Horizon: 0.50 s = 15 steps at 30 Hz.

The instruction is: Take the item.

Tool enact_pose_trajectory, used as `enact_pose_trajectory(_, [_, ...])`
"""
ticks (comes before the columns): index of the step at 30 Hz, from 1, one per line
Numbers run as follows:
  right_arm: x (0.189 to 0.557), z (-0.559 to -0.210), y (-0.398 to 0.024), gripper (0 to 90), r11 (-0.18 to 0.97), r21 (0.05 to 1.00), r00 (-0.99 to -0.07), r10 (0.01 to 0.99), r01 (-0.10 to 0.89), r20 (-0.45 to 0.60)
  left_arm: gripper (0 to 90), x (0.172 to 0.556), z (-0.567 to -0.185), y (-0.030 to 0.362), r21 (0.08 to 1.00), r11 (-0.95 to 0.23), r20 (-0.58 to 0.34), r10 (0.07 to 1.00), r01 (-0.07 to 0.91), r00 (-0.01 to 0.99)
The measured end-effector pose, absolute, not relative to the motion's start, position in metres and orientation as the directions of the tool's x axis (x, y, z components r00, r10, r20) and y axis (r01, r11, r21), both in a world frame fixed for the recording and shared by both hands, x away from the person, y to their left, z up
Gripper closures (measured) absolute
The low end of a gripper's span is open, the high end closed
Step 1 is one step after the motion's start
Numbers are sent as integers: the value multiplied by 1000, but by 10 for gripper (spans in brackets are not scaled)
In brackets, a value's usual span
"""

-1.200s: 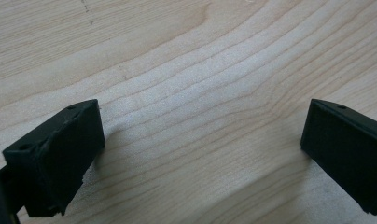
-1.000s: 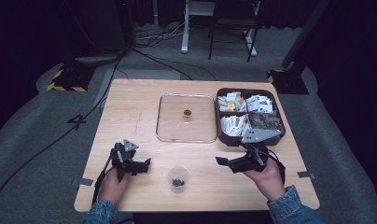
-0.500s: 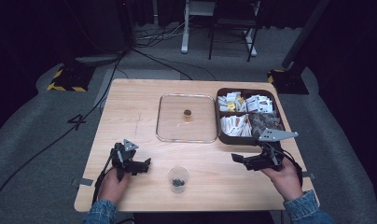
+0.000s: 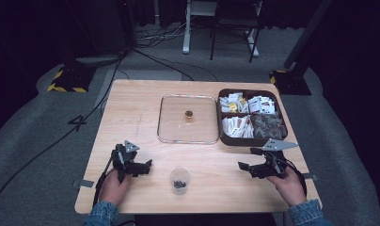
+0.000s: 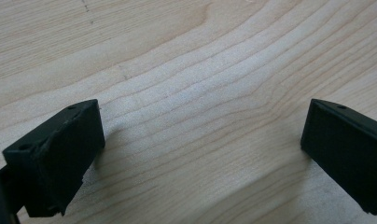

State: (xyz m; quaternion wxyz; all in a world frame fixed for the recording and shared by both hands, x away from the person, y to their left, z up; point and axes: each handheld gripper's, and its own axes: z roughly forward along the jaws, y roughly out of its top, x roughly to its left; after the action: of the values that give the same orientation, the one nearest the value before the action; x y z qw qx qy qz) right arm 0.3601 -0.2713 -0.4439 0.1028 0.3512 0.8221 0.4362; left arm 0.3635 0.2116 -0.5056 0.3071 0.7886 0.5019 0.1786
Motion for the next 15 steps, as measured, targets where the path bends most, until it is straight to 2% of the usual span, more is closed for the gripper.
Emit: enact_pose_trajectory(15, [359,-491,-282,148,420,717,-689,715,556,116,0,363,-506,212,663,-308,-26,901,682,433])
